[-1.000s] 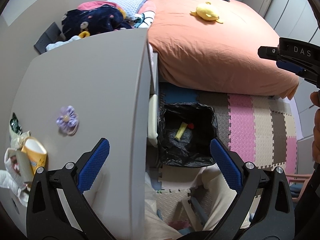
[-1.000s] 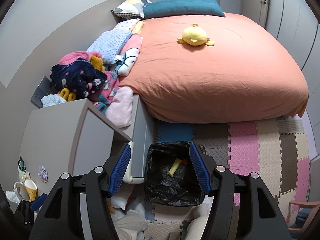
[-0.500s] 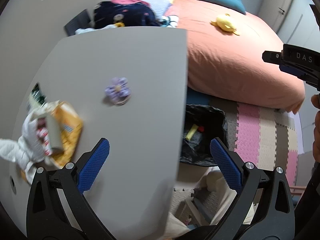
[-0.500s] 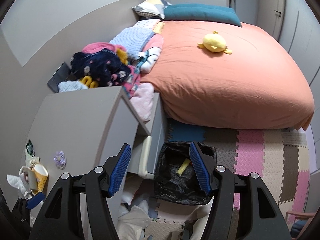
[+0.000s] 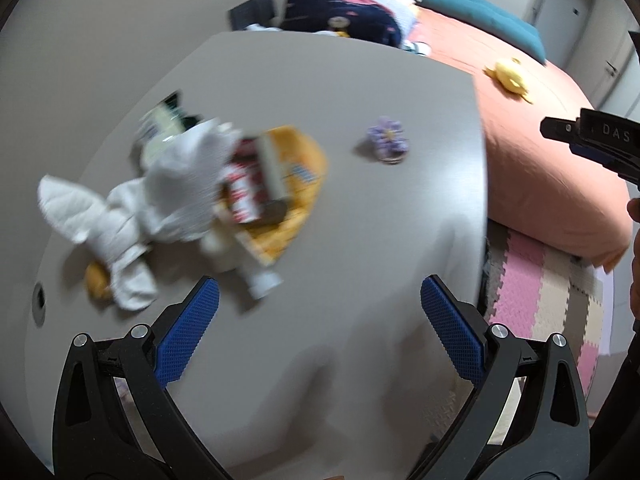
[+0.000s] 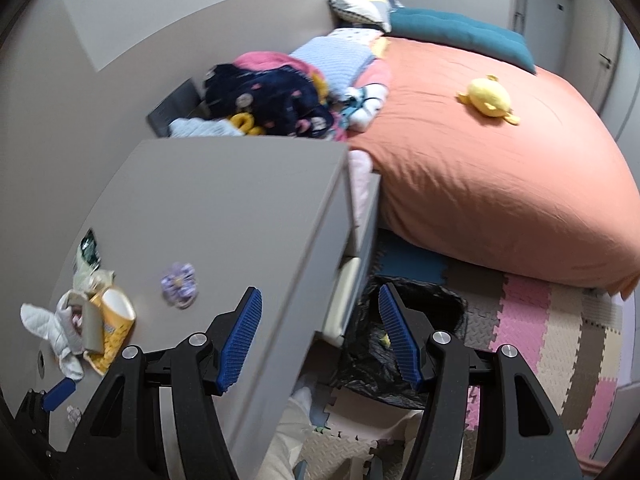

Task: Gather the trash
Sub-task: 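Open both grippers over the bin and return toward the table, then grasp the purple fabric flower with the right gripper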

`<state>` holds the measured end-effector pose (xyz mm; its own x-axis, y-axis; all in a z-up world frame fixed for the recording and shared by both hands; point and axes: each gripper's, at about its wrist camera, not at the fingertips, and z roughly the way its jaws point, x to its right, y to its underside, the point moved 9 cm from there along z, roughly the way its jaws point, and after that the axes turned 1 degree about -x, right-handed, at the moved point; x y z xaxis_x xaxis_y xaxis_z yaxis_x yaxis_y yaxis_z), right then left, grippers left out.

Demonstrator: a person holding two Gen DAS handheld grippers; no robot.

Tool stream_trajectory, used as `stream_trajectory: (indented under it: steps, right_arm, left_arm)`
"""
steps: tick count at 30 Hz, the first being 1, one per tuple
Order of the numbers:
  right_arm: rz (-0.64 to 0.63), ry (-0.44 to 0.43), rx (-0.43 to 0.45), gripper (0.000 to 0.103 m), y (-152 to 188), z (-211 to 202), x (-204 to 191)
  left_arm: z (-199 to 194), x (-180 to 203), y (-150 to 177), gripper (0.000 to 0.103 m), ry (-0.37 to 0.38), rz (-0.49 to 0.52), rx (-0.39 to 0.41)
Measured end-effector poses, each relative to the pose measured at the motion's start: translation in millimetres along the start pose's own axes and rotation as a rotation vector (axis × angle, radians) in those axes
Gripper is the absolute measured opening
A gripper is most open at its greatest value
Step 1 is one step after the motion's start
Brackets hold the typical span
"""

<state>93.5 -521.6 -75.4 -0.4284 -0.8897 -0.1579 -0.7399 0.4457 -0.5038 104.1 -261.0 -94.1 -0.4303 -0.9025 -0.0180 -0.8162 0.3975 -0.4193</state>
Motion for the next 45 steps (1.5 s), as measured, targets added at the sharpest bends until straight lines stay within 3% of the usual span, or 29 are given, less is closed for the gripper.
stream_trajectory:
  steps: [12,24,31,35,43,45]
  right_arm:
    - [-0.141,-0.067,-0.058,0.062,11,25,-78]
    - [-0.267,-0.070,-0.118,0.062,15,63,-120]
    - [-0.326,-0.059,-0.147,0.054,13,88,-140]
    - [-0.349,-0.052,-0.171,0.040,18,100,-147]
    - [-0.363,-0.058,-0.177,0.032,22,104,-151]
    - [-0.364,-0.058,-0.177,0.028,21,104,-151]
  left_arm:
    - [-10,-80,32,0.097,-0.082,-0.127,-0.004]
    - [-3,-149,71,0.097,-0.164,-0.274,-0.033]
    - [10,-171,88,0.082,-0.193,-0.313,-0.070]
    - [15,-175,93,0.073,-0.204,-0.312,-0.078]
    - [1,-176,115,0.070,-0.230,-0.317,-0.060]
    - [-6,-175,124,0.063,-0.236,-0.310,-0.049]
